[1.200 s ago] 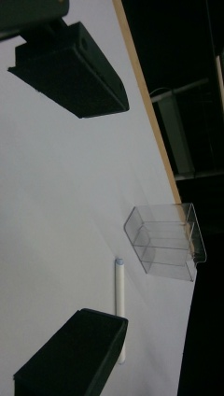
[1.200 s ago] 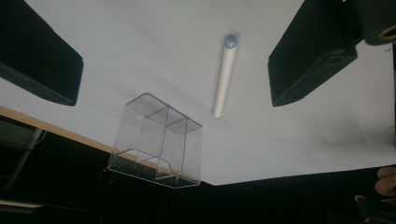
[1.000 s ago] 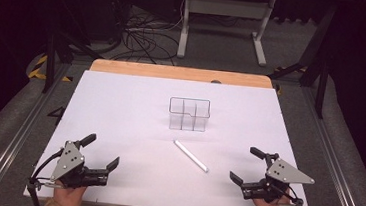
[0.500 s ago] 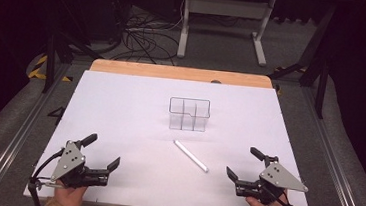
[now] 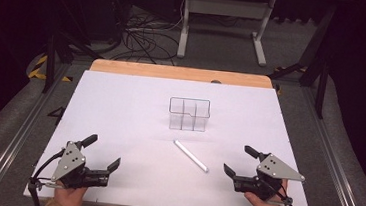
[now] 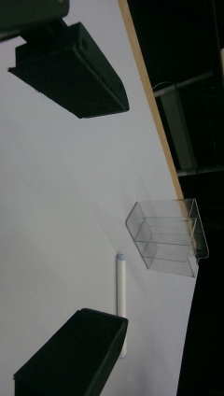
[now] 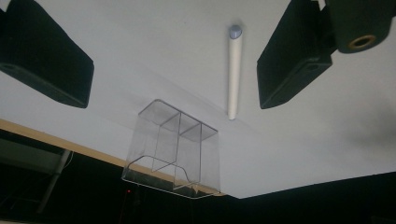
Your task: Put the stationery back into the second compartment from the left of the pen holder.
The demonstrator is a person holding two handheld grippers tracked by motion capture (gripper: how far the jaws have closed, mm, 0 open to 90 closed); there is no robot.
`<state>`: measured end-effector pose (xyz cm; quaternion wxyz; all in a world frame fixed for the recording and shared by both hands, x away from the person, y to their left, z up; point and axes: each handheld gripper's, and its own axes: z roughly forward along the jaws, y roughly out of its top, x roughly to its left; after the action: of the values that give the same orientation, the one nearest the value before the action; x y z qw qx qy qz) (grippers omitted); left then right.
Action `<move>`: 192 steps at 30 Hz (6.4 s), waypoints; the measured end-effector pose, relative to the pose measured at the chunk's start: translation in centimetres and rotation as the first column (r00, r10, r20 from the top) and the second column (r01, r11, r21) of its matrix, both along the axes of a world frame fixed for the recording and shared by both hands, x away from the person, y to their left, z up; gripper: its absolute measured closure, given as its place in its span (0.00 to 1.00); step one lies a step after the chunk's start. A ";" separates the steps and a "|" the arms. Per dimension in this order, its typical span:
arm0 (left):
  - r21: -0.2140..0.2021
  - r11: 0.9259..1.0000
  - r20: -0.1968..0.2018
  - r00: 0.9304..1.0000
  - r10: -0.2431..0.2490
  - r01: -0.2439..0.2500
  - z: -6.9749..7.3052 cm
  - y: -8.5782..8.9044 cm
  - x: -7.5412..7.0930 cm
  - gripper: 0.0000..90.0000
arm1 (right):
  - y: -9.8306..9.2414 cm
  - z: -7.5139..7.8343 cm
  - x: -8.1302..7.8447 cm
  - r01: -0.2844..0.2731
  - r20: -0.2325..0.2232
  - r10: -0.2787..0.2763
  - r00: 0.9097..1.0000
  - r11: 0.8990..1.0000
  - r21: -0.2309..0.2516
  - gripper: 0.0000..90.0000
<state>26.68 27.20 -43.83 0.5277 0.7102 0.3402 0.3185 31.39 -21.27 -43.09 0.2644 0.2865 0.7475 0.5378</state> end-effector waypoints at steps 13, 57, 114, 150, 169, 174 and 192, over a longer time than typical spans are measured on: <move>-0.001 1.000 0.002 1.000 0.006 -0.006 0.0 0.1 -0.1 0.03 | 2.1 1.8 1.7 -0.050 0.008 0.049 0.999 0.998 0.027 0.13; 0.009 1.000 -0.005 1.000 0.001 -0.001 -0.2 0.1 -0.1 0.03 | 7.9 5.1 6.1 -0.156 -0.229 0.129 0.965 0.982 -0.102 0.25; 0.021 0.999 -0.004 1.000 0.028 -0.028 -0.4 0.6 -0.8 0.03 | 14.0 2.1 10.4 -0.258 -0.551 -0.012 0.834 0.875 -0.410 0.47; 0.023 0.999 0.000 0.999 0.035 -0.035 -0.4 0.6 -0.8 0.04 | 16.8 -1.3 10.8 -0.297 -0.587 -0.097 0.803 0.790 -0.537 0.82; 0.023 0.999 0.002 0.999 0.034 -0.034 -0.4 0.6 -0.8 0.04 | 17.1 -1.0 10.5 -0.270 -0.553 -0.117 0.825 0.778 -0.567 0.88; 0.023 0.999 0.000 0.999 0.035 -0.035 -0.4 0.6 -0.9 0.04 | 16.5 0.0 10.2 -0.255 -0.534 -0.095 0.840 0.800 -0.544 0.88; 0.023 0.999 0.000 0.999 0.033 -0.033 -0.4 0.6 -0.8 0.04 | 15.2 2.3 9.3 -0.235 -0.481 -0.023 0.876 0.851 -0.469 0.88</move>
<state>25.89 27.77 -44.23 0.5139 0.7106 0.3483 0.3312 40.69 -6.06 -40.84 0.1111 0.2841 0.9197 0.2472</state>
